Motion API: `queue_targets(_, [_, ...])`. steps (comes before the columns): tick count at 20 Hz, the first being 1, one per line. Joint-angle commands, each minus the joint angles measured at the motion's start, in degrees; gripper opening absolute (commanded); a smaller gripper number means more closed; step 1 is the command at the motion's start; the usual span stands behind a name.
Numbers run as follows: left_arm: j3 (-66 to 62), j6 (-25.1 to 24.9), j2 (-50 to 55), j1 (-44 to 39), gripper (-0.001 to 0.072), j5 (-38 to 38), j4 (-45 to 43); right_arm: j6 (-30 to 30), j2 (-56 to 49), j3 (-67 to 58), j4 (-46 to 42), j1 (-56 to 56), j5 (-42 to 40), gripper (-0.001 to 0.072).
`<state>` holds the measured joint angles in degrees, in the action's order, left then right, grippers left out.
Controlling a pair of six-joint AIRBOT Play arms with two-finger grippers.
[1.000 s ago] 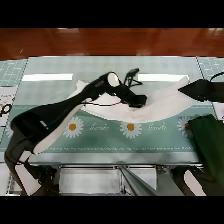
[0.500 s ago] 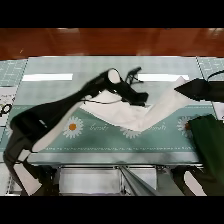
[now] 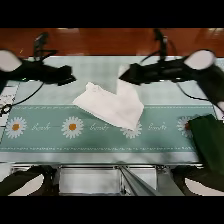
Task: Fold the shirts.
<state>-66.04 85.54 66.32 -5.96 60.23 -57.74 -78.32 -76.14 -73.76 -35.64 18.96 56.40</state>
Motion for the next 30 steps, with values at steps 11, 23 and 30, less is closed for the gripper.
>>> queue_targets(11, [29.33,-0.83,-27.98,8.44,0.0019,-3.08,1.22,0.42,-35.63,-23.76,12.48,12.70,-6.73,0.0036])
queue_targets(23, [30.67,-0.76,-25.59,8.44,0.0019,-6.93,1.49,-4.04,-17.27,-23.71,-9.42,-8.46,26.97,0.0407])
queue_targets(30, [30.67,-0.81,-25.59,8.44,0.0019,-7.98,4.81,-19.65,20.74,16.94,-46.45,-18.23,12.41,0.0419])
